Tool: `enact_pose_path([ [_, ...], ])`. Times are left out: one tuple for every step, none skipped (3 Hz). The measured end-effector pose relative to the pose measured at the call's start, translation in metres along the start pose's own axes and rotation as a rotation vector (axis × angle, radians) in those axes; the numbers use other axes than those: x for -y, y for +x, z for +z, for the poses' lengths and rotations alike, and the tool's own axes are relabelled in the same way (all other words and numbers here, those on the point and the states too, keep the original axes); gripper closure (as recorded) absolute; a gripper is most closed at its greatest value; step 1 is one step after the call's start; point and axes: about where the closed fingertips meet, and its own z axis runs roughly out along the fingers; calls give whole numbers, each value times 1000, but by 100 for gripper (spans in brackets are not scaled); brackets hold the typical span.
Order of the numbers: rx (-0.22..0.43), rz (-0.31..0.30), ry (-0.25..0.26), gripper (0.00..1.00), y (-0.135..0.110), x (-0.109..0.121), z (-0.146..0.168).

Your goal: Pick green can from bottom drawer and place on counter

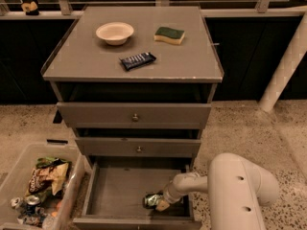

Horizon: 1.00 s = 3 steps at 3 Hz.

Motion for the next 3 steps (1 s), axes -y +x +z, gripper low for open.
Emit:
enact_pose_path([
  [0,0,0,100,0,0,0],
  [-13,9,4,100,1,-9,-17],
  [-53,-34,109,100,3,14,-76],
])
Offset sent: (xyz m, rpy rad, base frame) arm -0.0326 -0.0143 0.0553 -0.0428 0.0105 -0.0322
